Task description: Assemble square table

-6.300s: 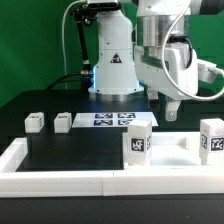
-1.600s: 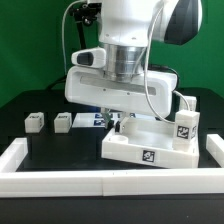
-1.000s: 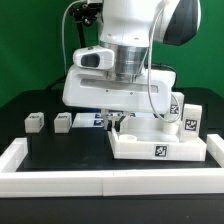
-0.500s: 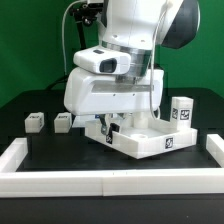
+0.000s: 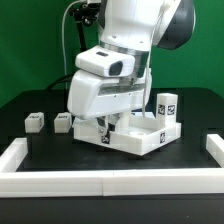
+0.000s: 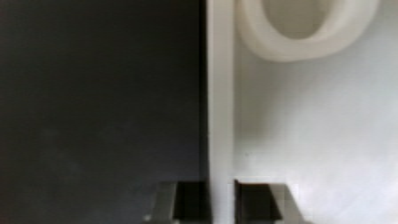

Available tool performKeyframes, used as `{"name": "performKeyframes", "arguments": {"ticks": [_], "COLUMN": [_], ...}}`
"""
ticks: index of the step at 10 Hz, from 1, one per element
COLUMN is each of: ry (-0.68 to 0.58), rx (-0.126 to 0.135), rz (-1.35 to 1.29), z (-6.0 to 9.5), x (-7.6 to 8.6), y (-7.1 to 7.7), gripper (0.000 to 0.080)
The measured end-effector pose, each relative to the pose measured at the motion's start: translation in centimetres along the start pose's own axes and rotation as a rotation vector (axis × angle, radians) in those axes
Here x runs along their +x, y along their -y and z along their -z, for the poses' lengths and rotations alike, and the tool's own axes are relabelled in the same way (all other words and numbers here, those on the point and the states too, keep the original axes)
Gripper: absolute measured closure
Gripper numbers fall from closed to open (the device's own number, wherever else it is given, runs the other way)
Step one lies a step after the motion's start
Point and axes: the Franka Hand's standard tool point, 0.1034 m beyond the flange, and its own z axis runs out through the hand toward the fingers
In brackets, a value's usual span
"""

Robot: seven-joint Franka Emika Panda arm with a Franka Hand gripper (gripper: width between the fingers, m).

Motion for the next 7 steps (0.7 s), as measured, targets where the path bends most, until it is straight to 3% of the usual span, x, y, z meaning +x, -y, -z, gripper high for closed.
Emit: {"name": "performKeyframes", "arguments": {"ticks": [2,4,7], "ry": [0.0,0.02,0.021], "rx": [-0.023,-0.027,-0.025], "rz": [0.101,0.142,0.132], "z": [0.4,0.4,0.3], "x": [1.9,3.9,3.5], "y": [-1.0,-2.1,-2.1], "gripper": [0.0736,0.0736,0.0736]}}
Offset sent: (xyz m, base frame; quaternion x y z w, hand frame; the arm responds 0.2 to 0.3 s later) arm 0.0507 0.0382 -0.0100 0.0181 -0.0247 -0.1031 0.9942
